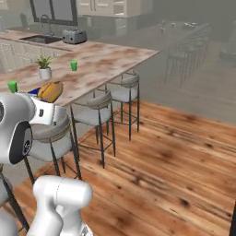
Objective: Gather the eggplant and sweet potato from the fridge and place them on a tray on the dining counter. Then gather the steak and chicken drumstick from the fridge and place them on the other tray.
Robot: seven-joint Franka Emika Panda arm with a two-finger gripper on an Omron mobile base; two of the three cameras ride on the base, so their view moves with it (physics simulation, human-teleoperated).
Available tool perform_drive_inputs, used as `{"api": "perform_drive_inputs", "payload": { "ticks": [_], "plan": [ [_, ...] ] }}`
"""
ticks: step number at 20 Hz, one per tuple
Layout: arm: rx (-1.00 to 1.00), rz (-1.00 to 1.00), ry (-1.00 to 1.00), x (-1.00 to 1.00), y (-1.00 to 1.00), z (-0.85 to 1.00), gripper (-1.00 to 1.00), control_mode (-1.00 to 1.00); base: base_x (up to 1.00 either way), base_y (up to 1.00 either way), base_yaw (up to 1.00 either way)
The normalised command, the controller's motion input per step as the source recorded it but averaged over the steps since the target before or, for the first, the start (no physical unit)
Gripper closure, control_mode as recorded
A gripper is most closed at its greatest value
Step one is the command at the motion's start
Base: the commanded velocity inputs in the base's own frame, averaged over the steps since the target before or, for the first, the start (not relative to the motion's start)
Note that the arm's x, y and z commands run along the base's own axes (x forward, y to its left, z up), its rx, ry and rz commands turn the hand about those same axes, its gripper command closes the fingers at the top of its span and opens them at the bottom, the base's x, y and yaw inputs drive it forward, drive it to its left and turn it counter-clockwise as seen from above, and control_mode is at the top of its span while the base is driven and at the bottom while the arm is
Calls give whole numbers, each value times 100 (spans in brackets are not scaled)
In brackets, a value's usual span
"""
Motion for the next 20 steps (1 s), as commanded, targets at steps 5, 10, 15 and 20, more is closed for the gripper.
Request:
{"api": "perform_drive_inputs", "payload": {
  "ticks": [5,10,15,20],
  "plan": [
    [0,0,0,0,0,0,100,100,75,-55,21],
    [0,0,0,0,0,0,100,100,77,-51,25],
    [0,0,0,0,0,0,100,100,91,-37,31],
    [0,0,0,0,0,0,100,100,60,-36,41]
  ]
}}
